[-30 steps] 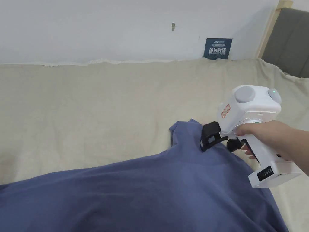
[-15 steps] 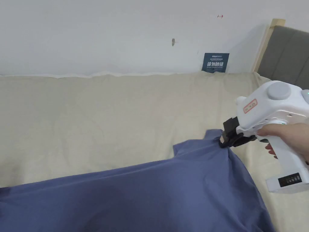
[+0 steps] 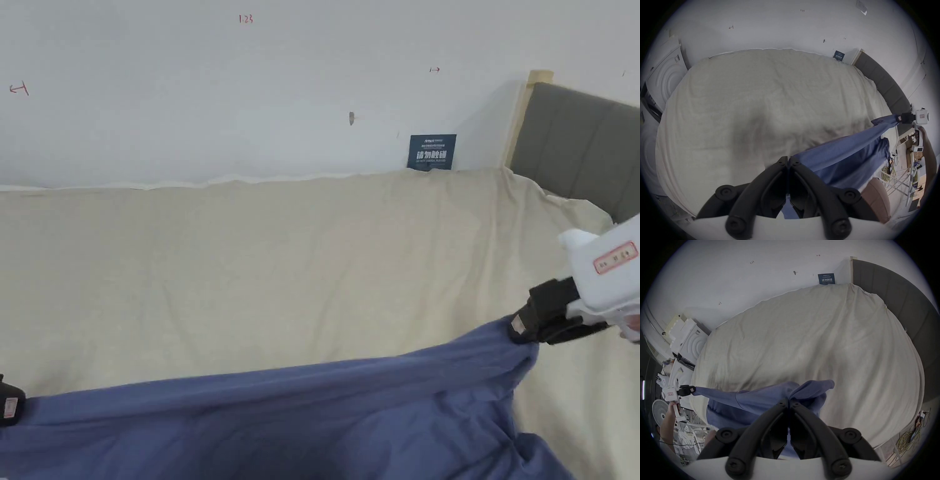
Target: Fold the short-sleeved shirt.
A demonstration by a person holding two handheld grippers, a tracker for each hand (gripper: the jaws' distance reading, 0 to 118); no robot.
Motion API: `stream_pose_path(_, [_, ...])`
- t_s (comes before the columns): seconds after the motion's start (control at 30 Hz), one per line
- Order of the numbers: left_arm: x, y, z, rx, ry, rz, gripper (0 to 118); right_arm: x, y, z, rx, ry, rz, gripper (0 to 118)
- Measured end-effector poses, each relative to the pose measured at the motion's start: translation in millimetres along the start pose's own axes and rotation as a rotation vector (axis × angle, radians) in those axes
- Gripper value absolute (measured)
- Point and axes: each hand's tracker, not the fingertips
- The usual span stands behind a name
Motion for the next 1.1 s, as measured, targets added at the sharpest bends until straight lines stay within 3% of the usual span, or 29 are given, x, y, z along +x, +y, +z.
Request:
stream_pose_path(0.37, [2.1,-101.8,-5.4,-0.063,-0.074,0.065,1,39.1,-116.0,-22.3,-0.112,-0.032,-0.123,2])
stream_pose_path(0.53, [-9.7,-117.6,-16.3,-0.097,-0.086,0.130,2,45.4,-133.8,-37.4,-0.131,-0.054,-0.148,2])
stream_pose_path(0.63, [-12.1,-126.0,-16.2,-0.106,-0.076,0.157,8,42.5,-138.7,-38.6,-0.134,-0.068,-0.123,5])
stream_pose_path(0.7, [-11.7,-130.6,-14.3,-0.114,-0.029,0.145,27,39.7,-140.6,-37.8,-0.136,-0.111,-0.087,29])
stream_pose_path(0.73, [-13.9,-133.3,-13.5,-0.124,-0.010,0.132,46,41.1,-141.4,-37.9,-0.146,-0.156,-0.073,50])
stream_pose_path(0.77, [-16.2,-136.5,-12.8,-0.142,0.002,0.131,77,41.2,-142.6,-38.1,-0.157,-0.190,-0.052,78])
stream_pose_path(0.8, [-17.6,-140.8,-11.1,-0.155,0.018,0.134,94,40.7,-144.7,-37.2,-0.169,-0.214,-0.017,92])
stream_pose_path(0.83, [-19.3,-144.9,-8.4,-0.161,0.051,0.136,102,39.2,-146.9,-33.8,-0.150,-0.231,0.033,97])
stream_pose_path(0.93, [-24.5,-152.3,7.2,-0.110,0.055,0.154,103,30.9,-150.1,-17.3,-0.054,-0.260,0.068,98])
stream_pose_path(1.1, [-2.7,-160.3,49.9,0.137,-0.022,0.234,103,-4.6,-159.9,20.1,0.134,-0.070,-0.021,99])
